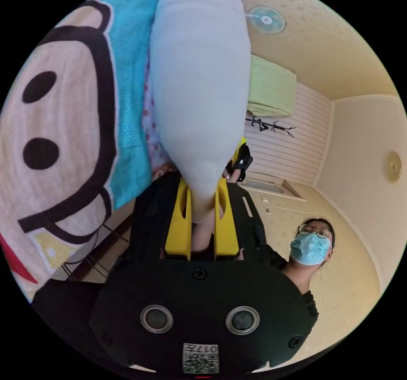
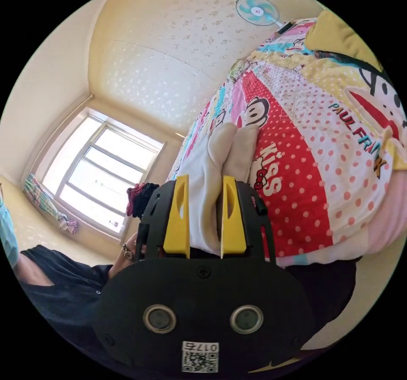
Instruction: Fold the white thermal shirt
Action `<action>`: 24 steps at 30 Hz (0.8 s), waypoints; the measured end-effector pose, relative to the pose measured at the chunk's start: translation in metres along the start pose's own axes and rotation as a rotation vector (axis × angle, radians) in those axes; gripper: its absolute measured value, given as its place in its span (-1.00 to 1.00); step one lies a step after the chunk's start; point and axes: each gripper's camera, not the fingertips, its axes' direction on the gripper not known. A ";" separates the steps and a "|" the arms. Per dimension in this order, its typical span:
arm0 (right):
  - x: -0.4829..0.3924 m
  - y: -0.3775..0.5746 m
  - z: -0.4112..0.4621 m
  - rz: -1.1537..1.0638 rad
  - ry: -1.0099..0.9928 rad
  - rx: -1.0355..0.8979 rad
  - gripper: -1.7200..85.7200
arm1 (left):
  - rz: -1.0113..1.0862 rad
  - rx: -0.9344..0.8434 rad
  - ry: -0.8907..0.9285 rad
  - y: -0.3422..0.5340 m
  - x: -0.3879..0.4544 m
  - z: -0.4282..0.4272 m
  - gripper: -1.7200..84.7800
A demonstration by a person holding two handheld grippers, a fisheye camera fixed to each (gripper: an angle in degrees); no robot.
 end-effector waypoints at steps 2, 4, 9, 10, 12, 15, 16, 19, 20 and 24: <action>0.024 0.005 -0.038 0.120 -0.032 -0.001 -0.58 | 0.016 -0.019 0.006 0.004 0.002 0.007 -0.77; 0.043 0.012 -0.061 0.188 -0.071 -0.025 -0.41 | 0.047 -0.014 0.017 0.008 0.006 0.011 -0.77; 0.075 0.034 -0.080 0.296 -0.234 -0.038 -0.16 | 0.090 0.002 0.054 0.015 0.005 0.006 -0.77; 0.080 0.035 -0.073 0.317 -0.318 -0.041 -0.17 | 0.093 -0.001 0.050 0.017 0.003 0.003 -0.77; 0.082 0.033 -0.055 0.339 -0.415 -0.066 -0.22 | 0.089 -0.001 0.050 0.021 -0.002 -0.002 -0.77; 0.083 0.021 -0.015 0.360 -0.473 -0.120 -0.31 | 0.085 -0.003 0.056 0.030 -0.014 -0.013 -0.77; 0.085 0.015 -0.003 0.367 -0.504 -0.107 -0.35 | 0.079 -0.001 0.063 0.034 -0.020 -0.018 -0.77; 0.086 -0.003 0.005 0.354 -0.567 -0.016 -0.54 | 0.080 0.016 0.100 0.047 -0.033 -0.029 -0.77; 0.077 -0.012 0.005 0.326 -0.536 -0.037 -0.59 | 0.083 0.024 0.114 0.050 -0.035 -0.032 -0.77; -0.013 -0.039 -0.017 0.070 -0.201 -0.138 -0.70 | 0.208 0.030 0.148 0.082 -0.018 -0.056 -0.78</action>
